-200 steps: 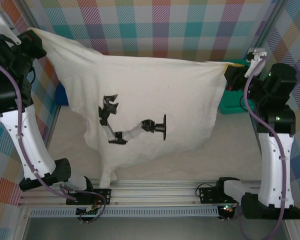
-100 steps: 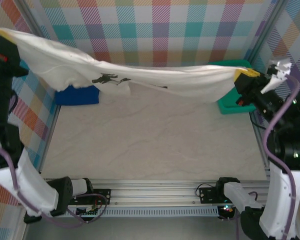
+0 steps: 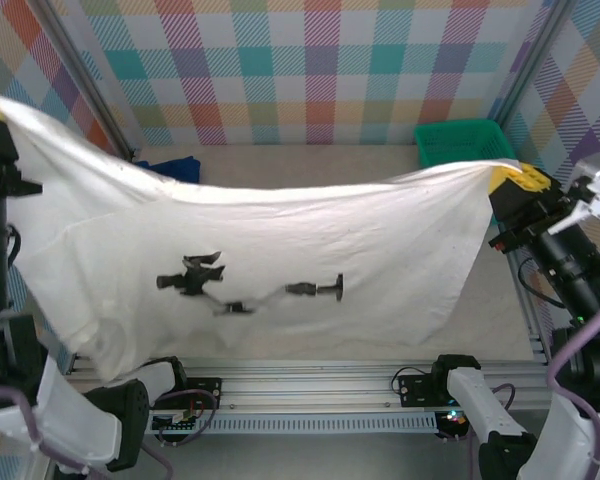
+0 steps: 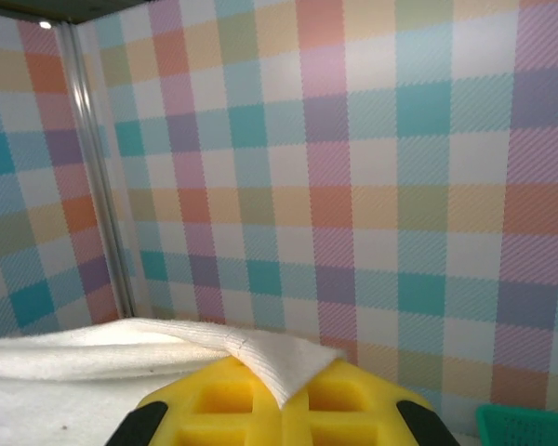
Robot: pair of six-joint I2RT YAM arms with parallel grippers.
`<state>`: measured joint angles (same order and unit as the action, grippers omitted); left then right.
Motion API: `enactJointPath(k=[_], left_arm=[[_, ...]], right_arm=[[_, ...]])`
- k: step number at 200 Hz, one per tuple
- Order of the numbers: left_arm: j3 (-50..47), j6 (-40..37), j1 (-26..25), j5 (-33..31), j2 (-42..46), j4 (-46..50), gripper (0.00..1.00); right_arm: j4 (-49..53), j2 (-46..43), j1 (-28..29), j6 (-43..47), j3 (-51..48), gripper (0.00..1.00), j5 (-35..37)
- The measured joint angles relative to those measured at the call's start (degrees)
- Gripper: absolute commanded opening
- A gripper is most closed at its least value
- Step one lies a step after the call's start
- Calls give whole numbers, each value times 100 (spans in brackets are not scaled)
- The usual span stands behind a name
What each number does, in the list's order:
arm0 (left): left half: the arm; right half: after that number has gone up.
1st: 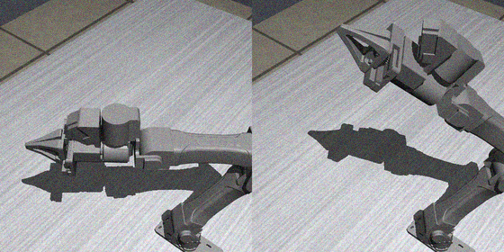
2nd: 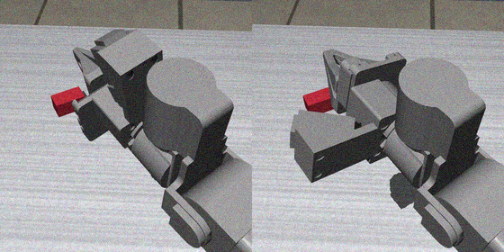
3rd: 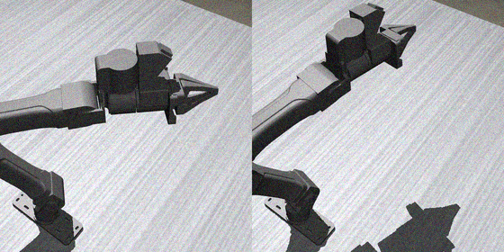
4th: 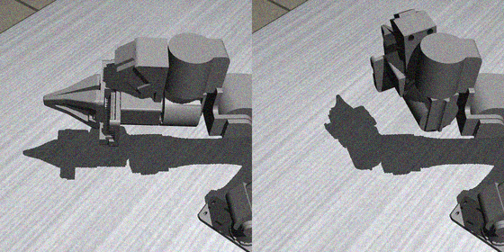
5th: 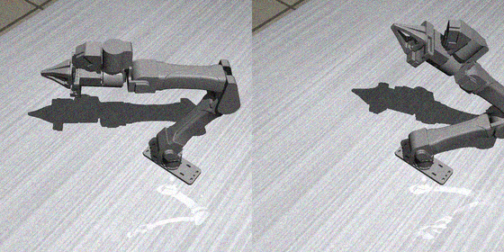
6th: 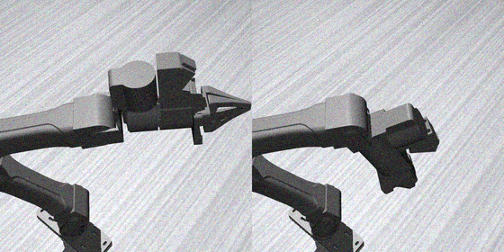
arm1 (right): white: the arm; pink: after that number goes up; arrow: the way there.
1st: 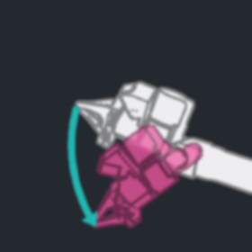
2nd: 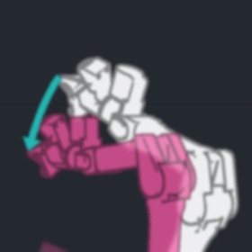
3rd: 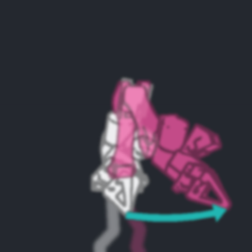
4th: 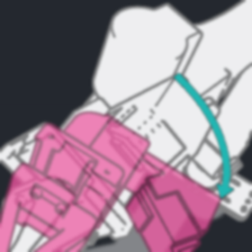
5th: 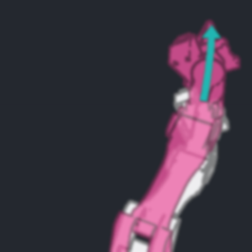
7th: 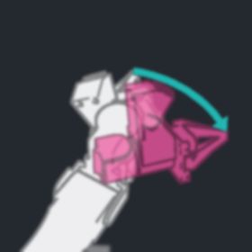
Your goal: Fold the inside-out t-shirt
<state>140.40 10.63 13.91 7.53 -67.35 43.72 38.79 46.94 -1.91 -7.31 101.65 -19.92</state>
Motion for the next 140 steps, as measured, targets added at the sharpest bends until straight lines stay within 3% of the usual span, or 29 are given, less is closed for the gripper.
enactJointPath(k=[40, 77, 96, 119, 129, 140], left_arm=[[-1233, 2, -205, 26, -1119, -861, 0], [-1152, -160, -776, -170, -3663, -1281, 0], [-7, -262, -997, -273, -5508, -1058, 19], [2203, -236, -1104, -380, -7851, -706, 43], [2312, -192, -1134, -400, -8277, -656, 53], [2081, -87, -1150, -413, -8406, -586, 58]], right_arm=[[-955, 999, 2, -24, -1062, 0, 24], [-2100, 3416, 219, -28, -1366, 1, 404], [-2365, 5025, 372, -11, -905, 12, 726], [-2218, 7246, 525, -44, 702, 30, 979], [-1980, 8063, 564, -42, 1556, 33, 1045], [-1652, 8730, 614, -28, 2339, 37, 1095]])
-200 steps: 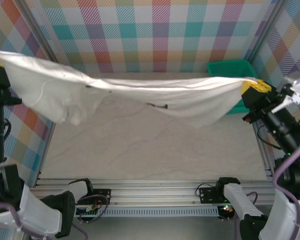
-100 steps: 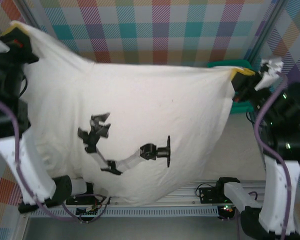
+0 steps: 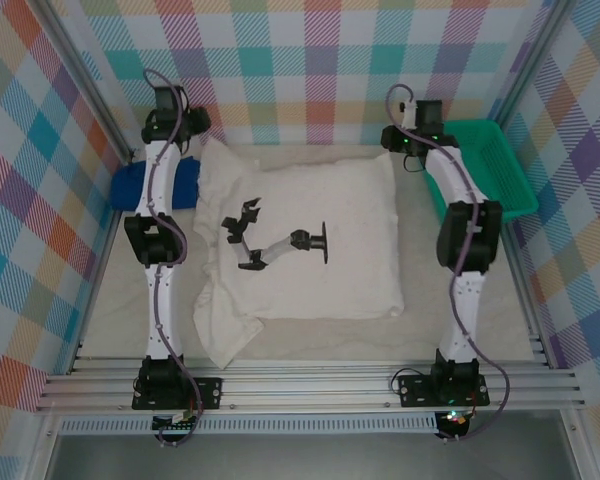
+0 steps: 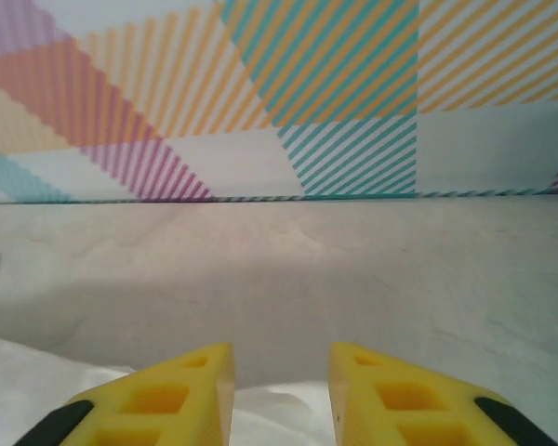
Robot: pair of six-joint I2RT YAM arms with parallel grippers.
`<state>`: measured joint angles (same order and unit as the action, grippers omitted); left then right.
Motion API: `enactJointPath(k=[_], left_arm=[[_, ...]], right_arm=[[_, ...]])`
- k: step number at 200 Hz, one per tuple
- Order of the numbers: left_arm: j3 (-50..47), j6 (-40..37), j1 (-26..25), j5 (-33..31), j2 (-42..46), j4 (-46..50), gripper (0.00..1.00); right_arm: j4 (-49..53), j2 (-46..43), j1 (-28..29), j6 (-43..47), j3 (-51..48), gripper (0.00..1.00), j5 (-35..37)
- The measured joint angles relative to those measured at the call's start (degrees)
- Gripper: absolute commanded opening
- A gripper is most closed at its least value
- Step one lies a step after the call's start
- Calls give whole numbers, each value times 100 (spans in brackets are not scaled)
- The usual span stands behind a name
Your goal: Fold the inside-out t-shirt
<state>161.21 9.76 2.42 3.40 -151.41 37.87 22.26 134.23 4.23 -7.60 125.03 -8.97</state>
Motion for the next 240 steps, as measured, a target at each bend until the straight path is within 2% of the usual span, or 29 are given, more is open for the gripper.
enactJointPath(k=[15, 29, 41, 56, 69, 86, 110, 134, 164, 193, 240], left_arm=[[-240, 92, 0, 13, -2, 164, 61], [-240, 186, -20, 15, 79, 262, 62], [-326, 317, -55, 50, 302, 435, 63], [-879, 538, -96, 133, 920, 575, 63], [-2046, 734, -173, 168, 1851, 516, 63], [-4299, 1016, -411, 254, 3469, -2, 64], [-7206, 1405, -903, 455, 5552, -754, 65], [-9302, 1674, -1086, 498, 6874, -1113, 66], [-10915, 1816, -1043, 402, 7648, -992, 67], [-11556, 1880, -1097, 385, 7637, -1008, 67], [-11519, 1915, -1158, 557, 6922, -1491, 68]], right_arm=[[461, 358, 55, 17, 511, 40, -7], [820, 249, 107, 50, 516, 42, -24], [946, -177, 179, 63, 68, 44, -28], [1025, -1213, 323, 35, -1209, 46, -66], [953, -2282, 466, -76, -2494, 49, -131], [901, -3668, 647, -306, -4113, 54, -284], [898, -4588, 675, -595, -5558, 55, -699], [870, -4516, 863, -839, -6297, 54, -968], [728, -3919, 1080, -1141, -6505, 52, -1545], [608, -3318, 909, -1353, -6505, 52, -1615], [632, -3003, 243, -1591, -6492, 46, -1543]])
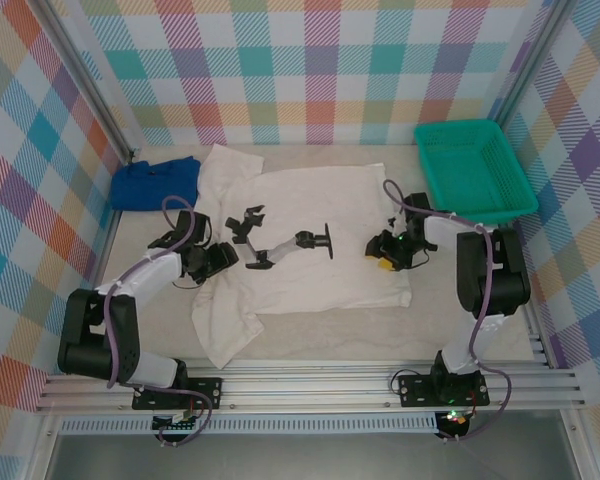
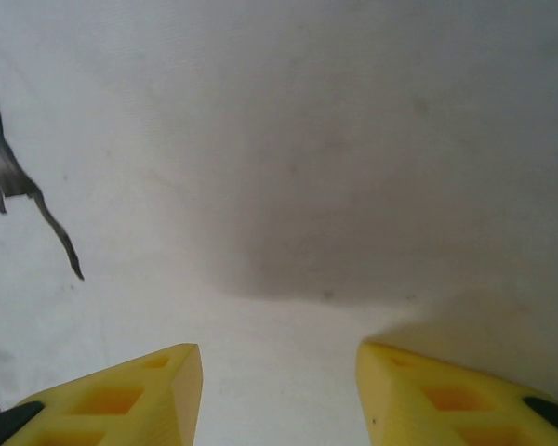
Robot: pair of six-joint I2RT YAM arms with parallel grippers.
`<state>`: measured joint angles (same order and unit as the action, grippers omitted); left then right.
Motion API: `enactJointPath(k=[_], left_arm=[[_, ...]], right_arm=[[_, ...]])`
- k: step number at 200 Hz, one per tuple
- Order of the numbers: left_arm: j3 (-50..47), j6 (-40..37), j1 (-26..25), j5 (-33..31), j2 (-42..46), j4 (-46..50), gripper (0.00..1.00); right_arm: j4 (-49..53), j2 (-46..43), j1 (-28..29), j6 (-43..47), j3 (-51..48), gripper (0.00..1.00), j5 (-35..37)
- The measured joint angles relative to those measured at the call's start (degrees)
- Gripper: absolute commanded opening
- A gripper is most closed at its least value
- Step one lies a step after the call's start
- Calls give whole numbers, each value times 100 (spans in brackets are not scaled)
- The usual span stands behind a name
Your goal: Fold the inside-out t-shirt
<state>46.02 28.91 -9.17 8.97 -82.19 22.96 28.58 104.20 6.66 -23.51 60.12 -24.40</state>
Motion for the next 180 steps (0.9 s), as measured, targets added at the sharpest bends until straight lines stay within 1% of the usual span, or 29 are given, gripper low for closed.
enactJointPath(k=[25, 43, 61, 84, 109, 129, 149, 180], left_arm=[[79, -20, -7, -24, -308, -175, 68], [118, -22, -9, -122, -566, -299, 68], [120, -33, -9, -232, -787, -382, 68], [162, -46, -15, -428, -809, -455, 69], [236, -131, -17, -772, -890, -490, 70], [551, -157, -11, -1027, -1185, -472, 70], [894, -168, 0, -1172, -1456, -498, 71], [1185, -173, 33, -1414, -1482, -503, 72]], right_arm=[[-2, -17, -330, -140, 0, 43, 186], [-7, -66, -522, -223, 0, 43, 354], [-7, -109, -597, -269, 13, 44, 514], [-7, -170, -595, -249, 24, 47, 654], [-20, -433, -490, -114, 24, 49, 732], [-26, -688, -319, -35, 28, 50, 732], [-42, -739, -201, 24, 35, 50, 737], [11, -682, -146, 42, 55, 50, 887]])
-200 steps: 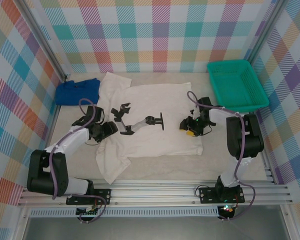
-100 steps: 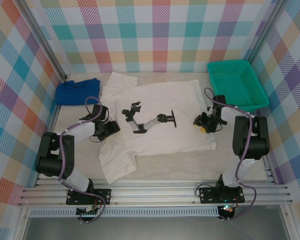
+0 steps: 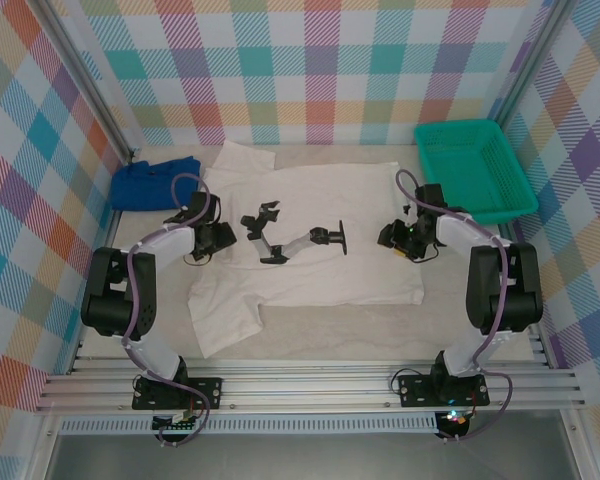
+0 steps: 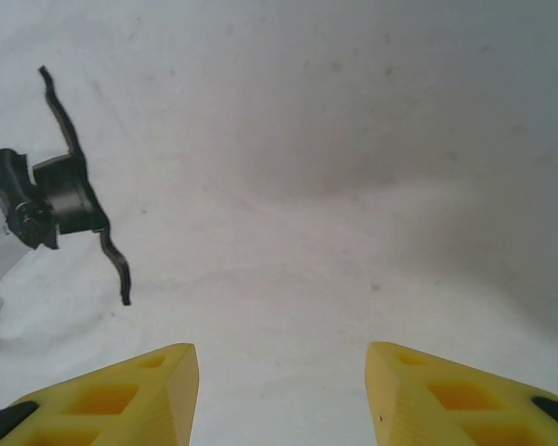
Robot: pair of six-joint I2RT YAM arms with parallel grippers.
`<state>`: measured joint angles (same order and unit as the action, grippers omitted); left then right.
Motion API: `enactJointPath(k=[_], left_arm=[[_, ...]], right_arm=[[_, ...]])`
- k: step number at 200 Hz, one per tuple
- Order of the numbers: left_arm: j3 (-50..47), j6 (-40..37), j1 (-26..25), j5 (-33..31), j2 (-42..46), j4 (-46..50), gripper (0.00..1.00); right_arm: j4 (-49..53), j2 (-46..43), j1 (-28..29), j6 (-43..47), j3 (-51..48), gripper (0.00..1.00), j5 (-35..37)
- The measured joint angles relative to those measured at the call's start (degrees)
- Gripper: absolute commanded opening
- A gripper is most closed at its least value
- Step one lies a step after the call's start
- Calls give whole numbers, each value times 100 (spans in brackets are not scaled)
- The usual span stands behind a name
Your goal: Fold the inside-out t-shirt
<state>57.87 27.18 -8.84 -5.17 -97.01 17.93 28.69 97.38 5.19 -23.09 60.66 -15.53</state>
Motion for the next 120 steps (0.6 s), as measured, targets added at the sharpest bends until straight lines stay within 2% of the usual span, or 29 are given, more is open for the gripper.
enactJointPath(k=[33, 52, 88, 120], left_arm=[[-17, 24, 203, -293, 90, 4, 72], [-352, 48, 284, -337, 590, 11, 72], [-1185, 68, 103, -109, 2094, 330, 71], [-1449, 46, -22, 249, 2186, 431, 69]], right_arm=[[125, 168, -2, 2, 76, 50, 177], [221, 103, 0, 2, 66, 51, 249], [354, -896, 13, -11, -544, 53, 365], [372, -1292, 195, -96, -960, 53, 240]])
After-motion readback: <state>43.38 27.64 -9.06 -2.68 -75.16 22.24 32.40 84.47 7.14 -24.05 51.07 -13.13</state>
